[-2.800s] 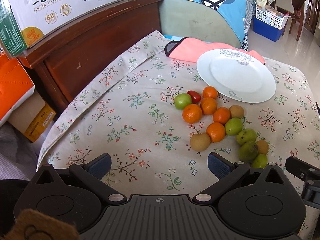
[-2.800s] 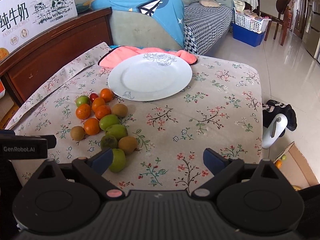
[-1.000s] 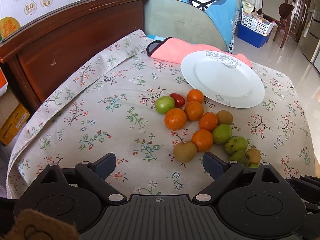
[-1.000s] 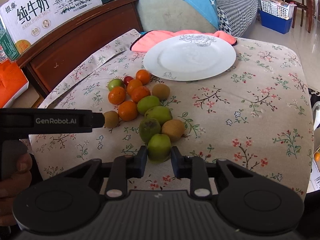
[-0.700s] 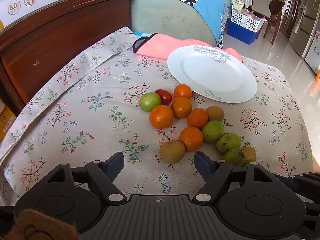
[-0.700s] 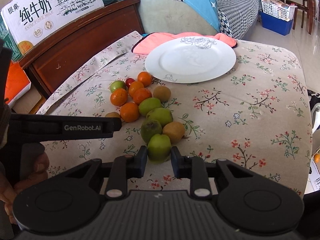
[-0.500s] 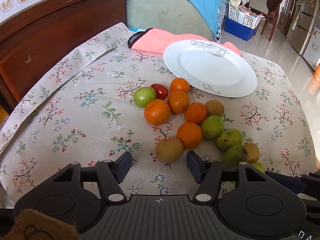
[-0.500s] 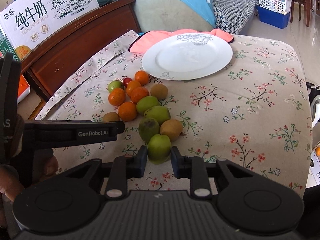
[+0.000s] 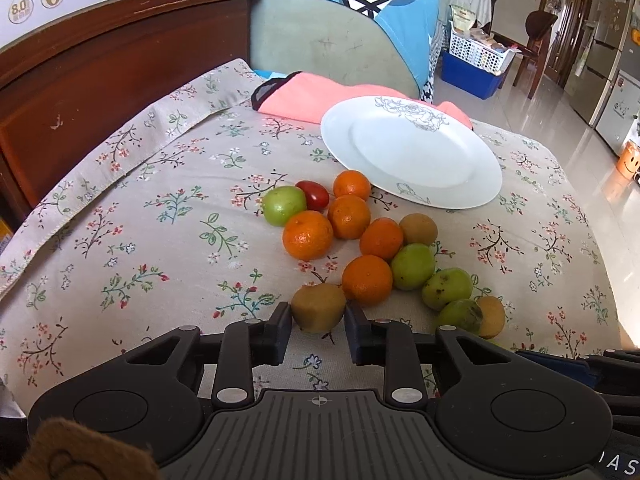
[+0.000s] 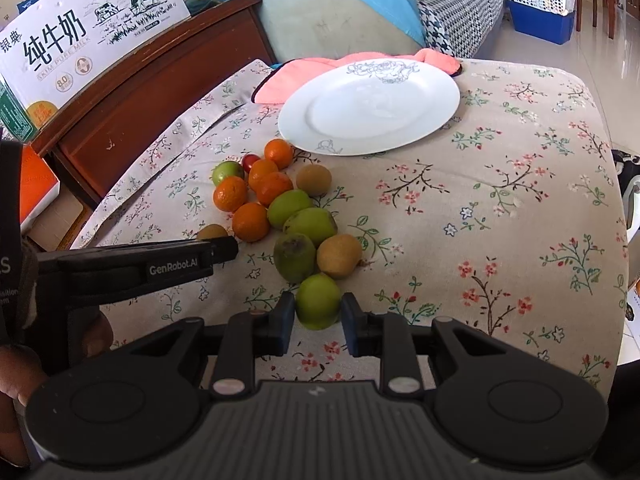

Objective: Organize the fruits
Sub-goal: 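Carry both fruits onto the white plate and open both tools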

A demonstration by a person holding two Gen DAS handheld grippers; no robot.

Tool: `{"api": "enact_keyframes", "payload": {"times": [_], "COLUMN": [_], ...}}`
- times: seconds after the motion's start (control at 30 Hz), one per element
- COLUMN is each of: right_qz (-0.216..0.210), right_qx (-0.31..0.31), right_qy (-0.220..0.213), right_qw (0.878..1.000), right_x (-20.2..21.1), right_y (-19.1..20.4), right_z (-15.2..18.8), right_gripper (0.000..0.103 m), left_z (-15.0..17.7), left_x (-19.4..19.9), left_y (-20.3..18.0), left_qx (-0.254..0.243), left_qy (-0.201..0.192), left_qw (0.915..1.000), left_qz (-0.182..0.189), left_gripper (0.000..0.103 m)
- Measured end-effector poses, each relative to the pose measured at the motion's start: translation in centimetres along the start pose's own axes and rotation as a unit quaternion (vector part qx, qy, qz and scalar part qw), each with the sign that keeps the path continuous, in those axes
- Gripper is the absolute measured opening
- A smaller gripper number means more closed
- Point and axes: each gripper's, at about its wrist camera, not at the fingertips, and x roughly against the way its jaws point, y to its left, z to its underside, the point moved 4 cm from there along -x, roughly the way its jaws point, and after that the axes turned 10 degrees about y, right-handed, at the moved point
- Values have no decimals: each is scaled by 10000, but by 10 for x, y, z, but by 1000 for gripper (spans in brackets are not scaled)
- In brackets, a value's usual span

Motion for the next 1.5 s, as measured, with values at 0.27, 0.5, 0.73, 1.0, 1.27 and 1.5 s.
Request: {"api": "enact_keyframes", "payload": {"times": [0.27,0.5,0.73,1.0,1.27,1.5], "right_qz": [-128,-88,-56,11,9,-80], "right_qx": [87,90,123,145,357,271], "right_qy": [-141,-102,-27,181,153,-256], "right_qw": [9998,9999,9999,9997,9992,9993], "right_x": [9,8,5,-2,0,22], "right_y": [2,1,2,2,8,3], "right_z": [-1,1,2,6,7,-16], "right_gripper": [25,25,25,29,27,27], "left_z": [-1,0,-1,0,-2,-18], "left_x": [13,14,18,16,22,31], "left_y": [-2,-2,-5,-6,-10,-16], "left_qx": [-28,-25,-74,-84,-152,-221], "left_qy": [-157,-168,-218,-174,-264,-331], "left_qw": [9999,9998,9997,9998,9995,9991], "left_qz": [11,-40,-24,-76,-69,159], "left_gripper": [26,26,26,26,26,26]}}
